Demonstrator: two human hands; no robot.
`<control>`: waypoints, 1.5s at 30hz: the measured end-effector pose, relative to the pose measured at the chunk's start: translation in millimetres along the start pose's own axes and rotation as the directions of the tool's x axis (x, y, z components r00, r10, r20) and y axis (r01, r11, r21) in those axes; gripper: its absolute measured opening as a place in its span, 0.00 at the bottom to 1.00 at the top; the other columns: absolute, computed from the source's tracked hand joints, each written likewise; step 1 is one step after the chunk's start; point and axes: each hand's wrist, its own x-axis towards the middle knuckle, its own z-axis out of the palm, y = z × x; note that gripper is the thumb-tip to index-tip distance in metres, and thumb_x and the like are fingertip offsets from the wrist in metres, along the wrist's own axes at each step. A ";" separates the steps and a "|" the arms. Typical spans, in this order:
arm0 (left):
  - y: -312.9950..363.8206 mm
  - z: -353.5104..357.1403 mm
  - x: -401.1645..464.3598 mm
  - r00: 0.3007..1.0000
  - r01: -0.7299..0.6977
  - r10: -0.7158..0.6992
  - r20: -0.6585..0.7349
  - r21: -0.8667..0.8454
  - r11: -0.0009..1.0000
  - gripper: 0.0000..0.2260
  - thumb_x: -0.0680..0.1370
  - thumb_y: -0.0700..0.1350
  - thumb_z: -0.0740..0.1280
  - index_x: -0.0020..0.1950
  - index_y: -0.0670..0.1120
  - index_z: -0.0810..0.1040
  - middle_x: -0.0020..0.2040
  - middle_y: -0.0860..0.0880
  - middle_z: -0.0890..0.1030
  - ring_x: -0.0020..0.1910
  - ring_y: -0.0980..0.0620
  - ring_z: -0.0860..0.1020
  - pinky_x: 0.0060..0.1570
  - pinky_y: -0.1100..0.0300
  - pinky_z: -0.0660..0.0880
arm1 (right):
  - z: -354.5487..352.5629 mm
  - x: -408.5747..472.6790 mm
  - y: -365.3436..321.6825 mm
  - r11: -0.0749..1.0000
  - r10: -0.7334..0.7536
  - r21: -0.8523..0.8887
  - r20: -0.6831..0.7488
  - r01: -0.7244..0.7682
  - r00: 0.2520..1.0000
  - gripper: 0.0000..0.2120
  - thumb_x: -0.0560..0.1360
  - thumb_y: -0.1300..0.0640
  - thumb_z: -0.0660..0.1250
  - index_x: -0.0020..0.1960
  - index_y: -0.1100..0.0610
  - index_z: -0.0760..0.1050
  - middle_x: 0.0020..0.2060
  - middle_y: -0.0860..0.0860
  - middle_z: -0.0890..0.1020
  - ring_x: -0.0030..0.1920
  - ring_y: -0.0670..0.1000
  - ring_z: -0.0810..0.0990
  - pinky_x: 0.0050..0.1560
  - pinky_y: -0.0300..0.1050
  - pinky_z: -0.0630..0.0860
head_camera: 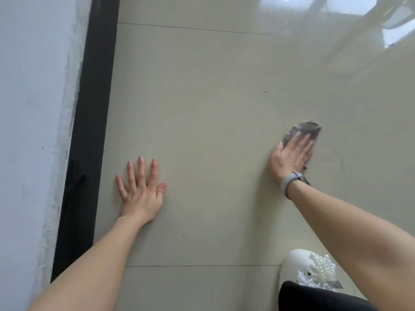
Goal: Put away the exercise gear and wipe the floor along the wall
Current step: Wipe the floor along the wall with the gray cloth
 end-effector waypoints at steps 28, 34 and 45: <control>121.0 -246.3 142.1 0.984 -0.163 0.177 -0.024 0.273 0.948 0.27 0.80 0.54 0.51 0.76 0.54 0.42 0.77 0.49 0.41 0.76 0.48 0.42 0.73 0.44 0.46 | 2.0 57.5 -161.2 0.604 -0.737 0.102 0.449 0.790 0.506 0.27 0.80 0.53 0.48 0.76 0.55 0.43 0.76 0.53 0.43 0.75 0.54 0.38 0.73 0.50 0.35; 98.3 -210.5 223.9 0.988 -0.153 0.149 0.038 0.181 0.971 0.27 0.80 0.53 0.51 0.76 0.53 0.41 0.77 0.48 0.40 0.76 0.45 0.40 0.73 0.42 0.45 | 9.2 80.5 -139.5 0.382 -0.879 0.084 0.341 0.920 0.334 0.26 0.75 0.56 0.48 0.73 0.57 0.59 0.73 0.55 0.62 0.73 0.57 0.58 0.73 0.55 0.51; 80.9 -170.6 297.5 0.948 -0.095 0.093 -0.305 0.010 0.995 0.28 0.80 0.56 0.51 0.76 0.51 0.43 0.77 0.48 0.41 0.76 0.48 0.39 0.70 0.43 0.34 | -37.2 186.2 -141.8 1.000 0.000 0.025 0.076 -0.002 0.997 0.28 0.81 0.54 0.48 0.75 0.59 0.40 0.75 0.56 0.40 0.75 0.56 0.37 0.73 0.52 0.36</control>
